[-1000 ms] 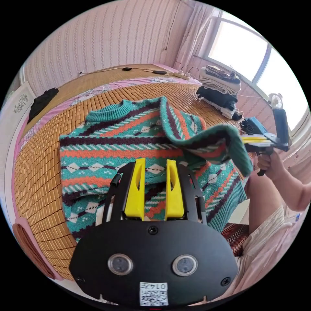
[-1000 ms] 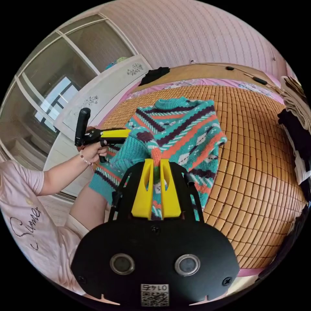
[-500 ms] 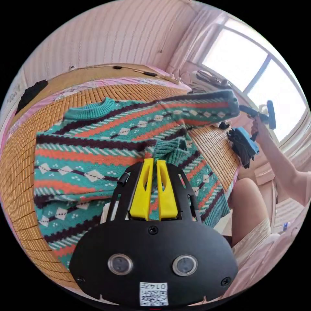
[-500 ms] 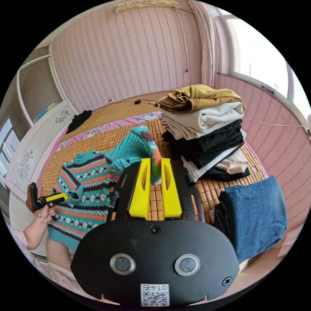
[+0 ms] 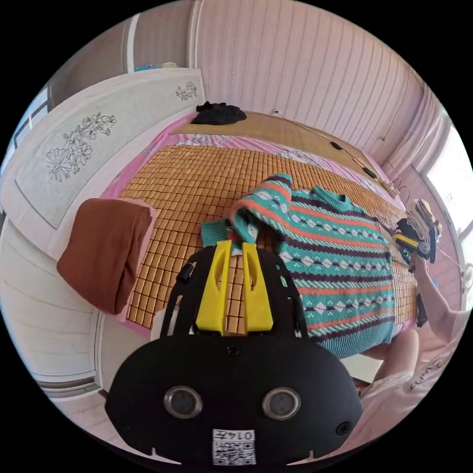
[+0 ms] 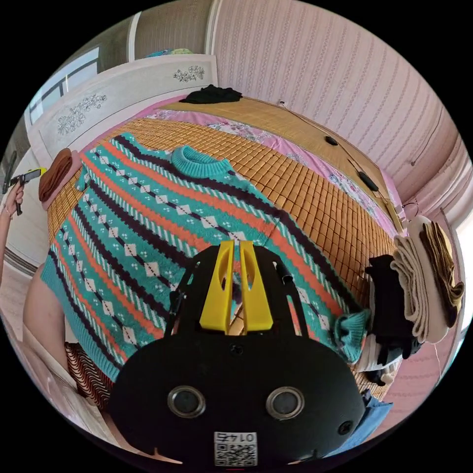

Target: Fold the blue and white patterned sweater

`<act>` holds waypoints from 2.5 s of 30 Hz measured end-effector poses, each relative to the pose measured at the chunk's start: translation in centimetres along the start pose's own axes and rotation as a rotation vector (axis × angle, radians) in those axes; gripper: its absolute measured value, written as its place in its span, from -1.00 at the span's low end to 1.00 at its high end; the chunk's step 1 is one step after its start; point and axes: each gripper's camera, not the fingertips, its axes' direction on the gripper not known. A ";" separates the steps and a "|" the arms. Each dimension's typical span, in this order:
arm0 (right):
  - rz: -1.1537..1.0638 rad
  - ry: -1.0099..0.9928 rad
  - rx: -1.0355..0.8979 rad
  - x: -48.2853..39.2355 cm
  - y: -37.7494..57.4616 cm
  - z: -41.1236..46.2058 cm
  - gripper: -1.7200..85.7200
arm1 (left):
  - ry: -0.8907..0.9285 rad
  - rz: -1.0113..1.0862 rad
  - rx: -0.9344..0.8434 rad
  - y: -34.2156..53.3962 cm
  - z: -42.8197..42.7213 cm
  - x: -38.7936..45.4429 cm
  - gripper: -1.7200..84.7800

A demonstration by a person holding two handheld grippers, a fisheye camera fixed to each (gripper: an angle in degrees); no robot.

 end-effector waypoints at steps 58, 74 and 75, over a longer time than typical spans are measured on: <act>-0.282 -0.187 -0.318 -18.1 -0.3 1.1 -0.85 | 0.010 -0.077 -0.058 4.7 6.5 -0.1 -0.92; -0.375 -0.336 -0.157 -30.1 -19.6 14.1 -0.87 | -0.320 -0.213 -0.058 0.1 9.4 -8.1 -0.96; -0.389 -0.316 -0.202 -30.8 -19.0 15.4 -0.87 | -0.317 -0.237 -0.090 0.3 10.5 -8.9 -0.95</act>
